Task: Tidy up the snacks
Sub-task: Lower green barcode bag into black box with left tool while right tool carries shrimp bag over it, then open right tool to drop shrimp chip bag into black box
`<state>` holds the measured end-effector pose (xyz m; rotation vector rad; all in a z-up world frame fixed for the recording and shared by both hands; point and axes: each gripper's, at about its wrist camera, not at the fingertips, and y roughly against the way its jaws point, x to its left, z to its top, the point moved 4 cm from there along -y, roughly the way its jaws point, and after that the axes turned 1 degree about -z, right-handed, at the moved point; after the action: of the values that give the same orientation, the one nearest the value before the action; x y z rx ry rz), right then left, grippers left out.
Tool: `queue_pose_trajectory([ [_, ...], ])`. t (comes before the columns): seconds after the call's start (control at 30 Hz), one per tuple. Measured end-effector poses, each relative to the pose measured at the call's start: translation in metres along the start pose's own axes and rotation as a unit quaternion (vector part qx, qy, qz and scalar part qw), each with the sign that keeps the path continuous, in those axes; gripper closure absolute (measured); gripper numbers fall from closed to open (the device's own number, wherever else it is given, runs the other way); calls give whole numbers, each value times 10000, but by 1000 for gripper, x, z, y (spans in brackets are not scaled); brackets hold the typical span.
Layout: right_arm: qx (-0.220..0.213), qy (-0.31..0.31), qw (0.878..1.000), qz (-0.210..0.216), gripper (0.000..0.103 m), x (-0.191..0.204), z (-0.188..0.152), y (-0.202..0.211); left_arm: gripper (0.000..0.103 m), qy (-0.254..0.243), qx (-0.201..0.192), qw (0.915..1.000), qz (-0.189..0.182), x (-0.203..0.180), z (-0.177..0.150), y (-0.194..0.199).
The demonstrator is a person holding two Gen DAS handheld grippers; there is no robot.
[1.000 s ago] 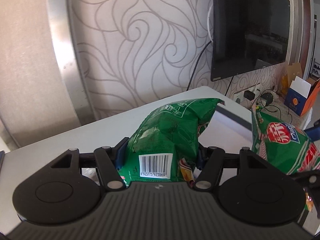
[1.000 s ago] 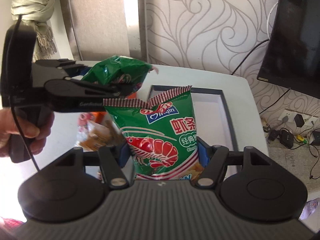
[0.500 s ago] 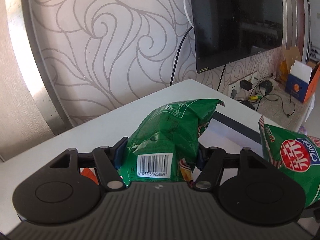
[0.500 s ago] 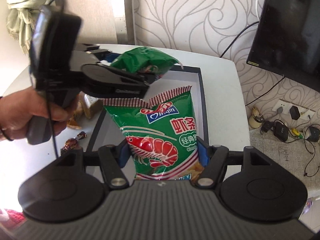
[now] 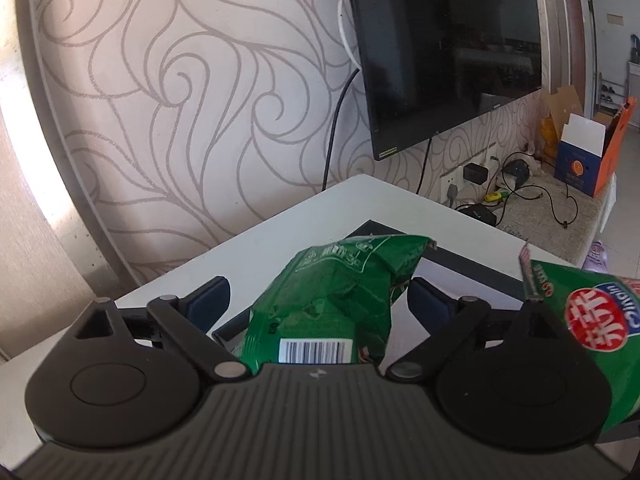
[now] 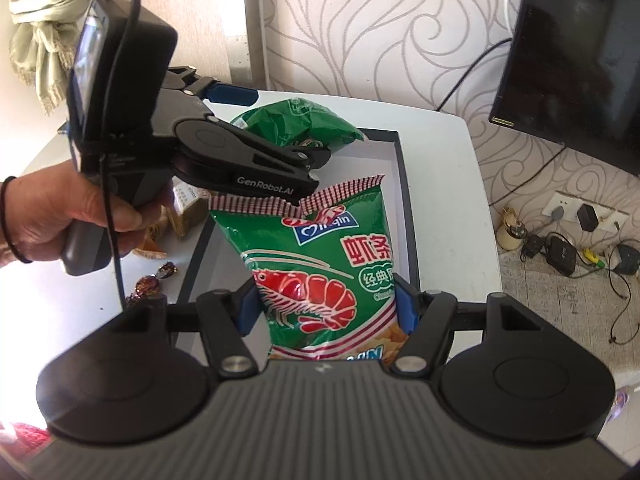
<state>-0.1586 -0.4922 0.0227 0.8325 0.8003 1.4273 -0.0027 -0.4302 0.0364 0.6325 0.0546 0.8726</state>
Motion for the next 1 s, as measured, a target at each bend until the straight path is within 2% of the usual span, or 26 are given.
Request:
queue_pose_trajectory([
  [0.27, -125, -379, 9989, -235, 35, -9, -10, 27, 2, 1, -243, 9995, -194, -7, 4, 22],
  [0.37, -162, -533, 9980, -309, 35, -15, -13, 29, 2, -179, -291, 9993, -170, -12, 0, 39],
  [0.47, -197, -635, 9972, -332, 36, -16, -12, 26, 2, -488, -214, 9986, 0, -16, -9, 58],
  [0.6, -253, -625, 9972, -335, 36, -9, -8, 21, 2, -721, -117, 9973, -71, -16, -30, 88],
  [0.8, -209, -616, 9978, -129, 36, 9, -2, 7, 2, -612, 101, 9974, -371, -19, -61, 126],
  [1.0, -84, -579, 9982, -163, 36, 28, 0, -11, 2, -447, 235, 9975, -503, -22, -85, 151],
])
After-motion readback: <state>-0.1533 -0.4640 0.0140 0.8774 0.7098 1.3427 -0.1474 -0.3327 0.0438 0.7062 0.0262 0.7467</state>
